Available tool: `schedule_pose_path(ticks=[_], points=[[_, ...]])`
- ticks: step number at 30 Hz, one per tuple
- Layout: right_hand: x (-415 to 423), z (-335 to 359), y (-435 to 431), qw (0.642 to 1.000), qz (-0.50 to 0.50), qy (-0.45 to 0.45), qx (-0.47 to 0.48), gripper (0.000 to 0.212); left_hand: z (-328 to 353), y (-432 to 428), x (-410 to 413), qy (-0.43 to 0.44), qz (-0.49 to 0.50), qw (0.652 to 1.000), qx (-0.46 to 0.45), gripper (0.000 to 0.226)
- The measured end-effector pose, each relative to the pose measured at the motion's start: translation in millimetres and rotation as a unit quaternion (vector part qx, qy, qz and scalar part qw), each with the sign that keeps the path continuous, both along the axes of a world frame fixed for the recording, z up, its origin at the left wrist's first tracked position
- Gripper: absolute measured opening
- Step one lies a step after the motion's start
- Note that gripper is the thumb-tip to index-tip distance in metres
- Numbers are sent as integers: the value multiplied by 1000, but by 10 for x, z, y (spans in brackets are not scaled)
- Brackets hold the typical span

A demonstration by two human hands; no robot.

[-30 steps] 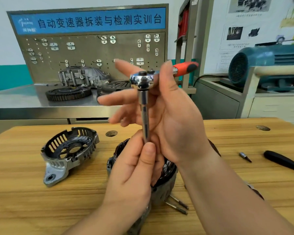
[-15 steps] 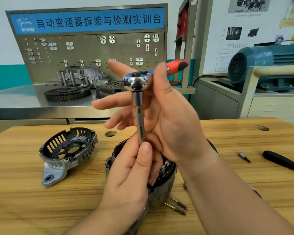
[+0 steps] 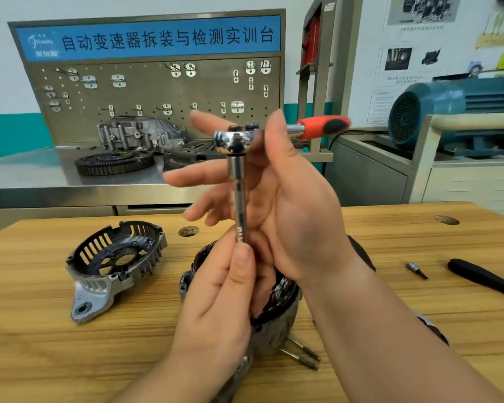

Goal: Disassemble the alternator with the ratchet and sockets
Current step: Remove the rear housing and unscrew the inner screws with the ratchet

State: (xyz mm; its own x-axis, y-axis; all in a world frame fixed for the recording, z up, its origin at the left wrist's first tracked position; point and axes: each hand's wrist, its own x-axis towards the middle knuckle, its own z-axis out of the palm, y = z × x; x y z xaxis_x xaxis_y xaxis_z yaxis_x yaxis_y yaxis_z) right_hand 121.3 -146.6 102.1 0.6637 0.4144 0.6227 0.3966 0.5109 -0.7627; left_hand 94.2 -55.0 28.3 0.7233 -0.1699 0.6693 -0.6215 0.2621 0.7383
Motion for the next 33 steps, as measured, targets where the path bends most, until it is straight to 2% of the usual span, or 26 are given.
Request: schedule_pose_path(ticks=[3, 6, 11, 14, 18, 20, 24, 28, 31, 33], points=[[7, -10, 20, 1000, -24, -8, 9, 52, 10, -4, 5, -4, 4, 1000, 2, 38], [-43, 14, 6, 996, -56, -72, 26, 38, 6, -12, 4, -16, 8, 1000, -7, 31], [-101, 73, -32, 987, -80, -136, 23, 43, -6, -13, 14, -16, 27, 1000, 2, 37], [-97, 46, -1, 994, -57, -95, 10, 45, -19, -13, 10, -11, 6, 1000, -16, 41], [-52, 26, 18, 1000, -8, -9, -2, 61, -1, -19, 8, -5, -28, 999, -20, 34], [-40, 17, 17, 1000, -14, -10, -2, 61, 0, -30, 11, -3, -26, 999, -20, 36], [-95, 38, -4, 991, -78, -106, 4, 41, -15, -36, 3, -23, -10, 999, -23, 35], [-123, 63, -27, 969, -155, -190, 3, 44, -3, -22, 2, -8, -9, 1000, -17, 41], [-124, 60, -10, 980, -128, -154, 11, 37, -5, -18, 18, 1, -12, 1000, -17, 43], [-110, 62, 1, 993, -82, -81, 8, 46, 3, -8, 24, 7, -29, 999, -16, 39]])
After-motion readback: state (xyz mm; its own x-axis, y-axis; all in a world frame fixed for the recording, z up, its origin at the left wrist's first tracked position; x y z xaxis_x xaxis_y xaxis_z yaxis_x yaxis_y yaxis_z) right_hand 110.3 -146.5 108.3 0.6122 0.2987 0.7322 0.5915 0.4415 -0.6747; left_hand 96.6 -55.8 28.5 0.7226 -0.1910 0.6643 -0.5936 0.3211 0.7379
